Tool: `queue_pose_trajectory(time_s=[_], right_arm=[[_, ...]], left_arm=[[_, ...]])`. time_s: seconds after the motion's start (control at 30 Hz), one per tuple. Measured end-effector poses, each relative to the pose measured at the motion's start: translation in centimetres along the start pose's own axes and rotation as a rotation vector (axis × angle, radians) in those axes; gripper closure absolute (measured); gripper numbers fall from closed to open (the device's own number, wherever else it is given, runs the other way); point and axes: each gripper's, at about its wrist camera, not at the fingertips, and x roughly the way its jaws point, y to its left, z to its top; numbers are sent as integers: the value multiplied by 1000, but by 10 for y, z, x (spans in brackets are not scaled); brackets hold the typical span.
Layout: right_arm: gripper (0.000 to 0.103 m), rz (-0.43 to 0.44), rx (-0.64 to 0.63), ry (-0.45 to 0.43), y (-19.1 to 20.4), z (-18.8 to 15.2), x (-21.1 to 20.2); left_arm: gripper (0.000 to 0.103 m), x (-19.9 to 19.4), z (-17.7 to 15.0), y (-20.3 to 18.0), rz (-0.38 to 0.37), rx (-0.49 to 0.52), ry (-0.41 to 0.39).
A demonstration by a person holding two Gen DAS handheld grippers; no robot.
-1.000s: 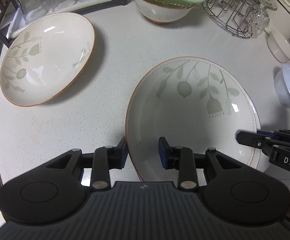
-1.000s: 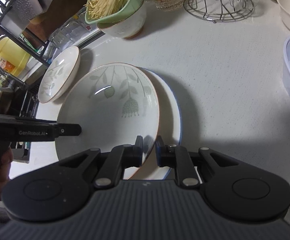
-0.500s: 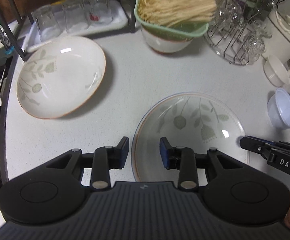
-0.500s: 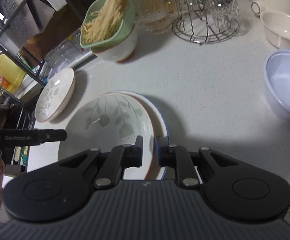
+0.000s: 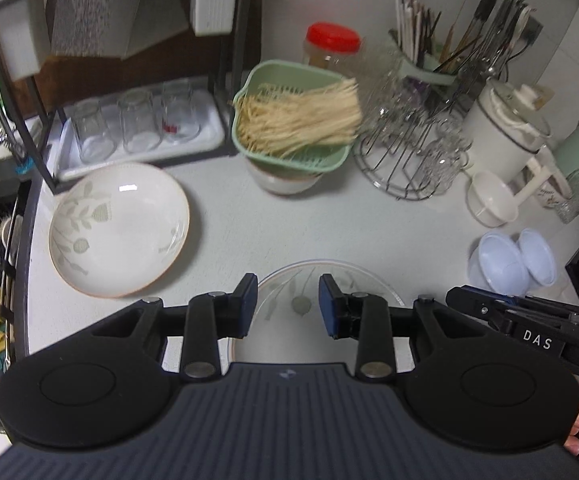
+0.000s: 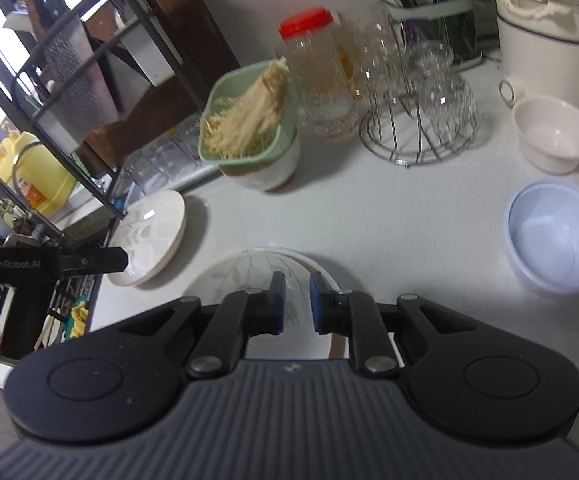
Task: Organize plates and bowls
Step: 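Lower the leaf plate onto the rose plate and open both grippers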
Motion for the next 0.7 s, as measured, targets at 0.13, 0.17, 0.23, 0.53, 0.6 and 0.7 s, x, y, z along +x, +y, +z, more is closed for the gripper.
queue_pose_trajectory(time_s=[0.13,0.17,0.23,0.53,0.6,0.7], right_arm=[[86,10,-20,-55,9,7,-21],[86,11,-19,-67,11,8,-24],[86,14,-15,-81,14,14,-25],[86,21,-81,-169,28,30,-46],[86,21,-83,-171,28,28,-49],[86,33,-87,-168,27,24,-51]], left_arm=[[63,-18,4,-8,11,23,-55],[63,-19,4,-10,22,25,-66],[63,-21,6,-10,28,19,-75],[62,-42,5,-12,22,-6,-108],[59,-47,3,-14,28,-10,-123],[57,-46,-3,-17,56,-5,-117]])
